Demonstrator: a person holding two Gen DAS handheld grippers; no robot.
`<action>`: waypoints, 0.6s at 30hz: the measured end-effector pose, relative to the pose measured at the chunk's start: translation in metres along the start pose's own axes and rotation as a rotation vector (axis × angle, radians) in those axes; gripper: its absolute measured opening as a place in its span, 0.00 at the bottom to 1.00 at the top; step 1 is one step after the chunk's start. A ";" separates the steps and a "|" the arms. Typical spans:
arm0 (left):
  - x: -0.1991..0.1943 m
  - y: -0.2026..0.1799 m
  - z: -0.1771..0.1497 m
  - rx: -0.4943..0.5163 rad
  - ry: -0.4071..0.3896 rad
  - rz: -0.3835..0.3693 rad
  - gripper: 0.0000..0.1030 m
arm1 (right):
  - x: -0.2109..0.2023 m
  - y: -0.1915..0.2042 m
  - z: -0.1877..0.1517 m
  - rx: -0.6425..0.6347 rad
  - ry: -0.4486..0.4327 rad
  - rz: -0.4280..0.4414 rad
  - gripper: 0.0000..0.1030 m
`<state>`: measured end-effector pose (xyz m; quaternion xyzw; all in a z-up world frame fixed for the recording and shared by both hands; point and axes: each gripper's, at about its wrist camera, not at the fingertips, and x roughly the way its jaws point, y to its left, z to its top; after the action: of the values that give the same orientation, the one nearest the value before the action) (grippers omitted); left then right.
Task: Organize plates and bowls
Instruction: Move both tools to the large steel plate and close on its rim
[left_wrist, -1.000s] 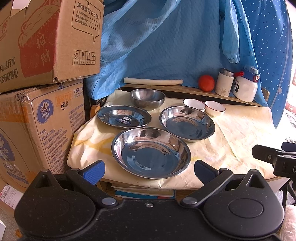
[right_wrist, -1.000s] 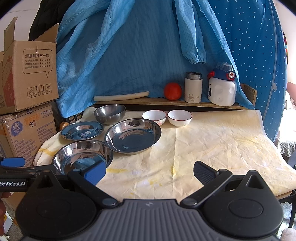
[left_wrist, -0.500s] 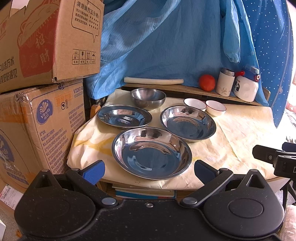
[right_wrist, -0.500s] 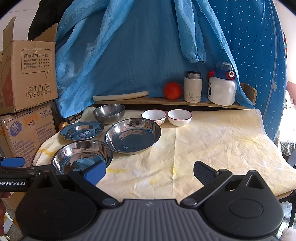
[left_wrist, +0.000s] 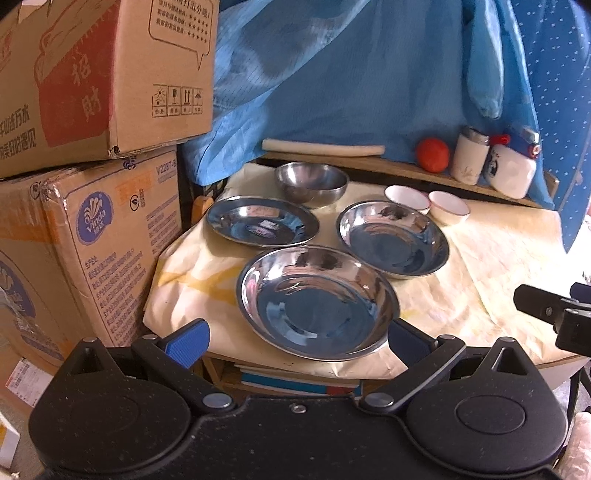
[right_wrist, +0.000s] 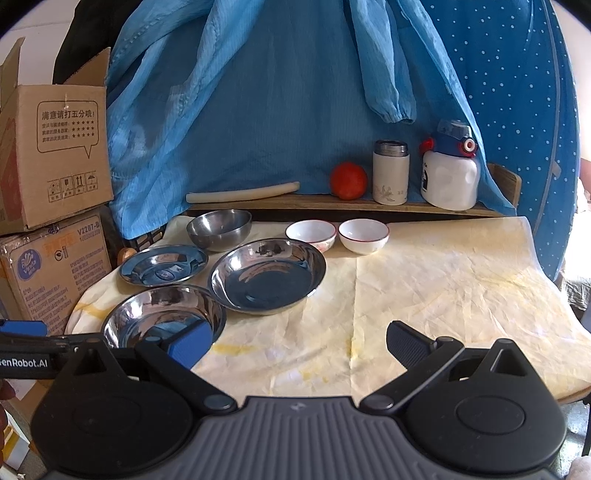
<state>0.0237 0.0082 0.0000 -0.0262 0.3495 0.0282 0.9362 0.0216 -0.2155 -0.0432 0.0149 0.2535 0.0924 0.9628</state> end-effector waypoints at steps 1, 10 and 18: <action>0.001 0.001 0.002 -0.001 0.007 0.005 0.99 | 0.002 0.001 0.002 -0.001 -0.002 0.003 1.00; 0.026 0.012 0.023 -0.061 0.057 0.044 0.99 | 0.024 -0.001 0.022 -0.020 0.001 0.037 1.00; 0.063 0.005 0.042 -0.114 0.109 0.112 0.99 | 0.077 -0.016 0.054 -0.096 0.049 0.165 1.00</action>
<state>0.0989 0.0183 -0.0097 -0.0612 0.3986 0.0989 0.9097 0.1168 -0.2164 -0.0351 -0.0128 0.2704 0.1838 0.9449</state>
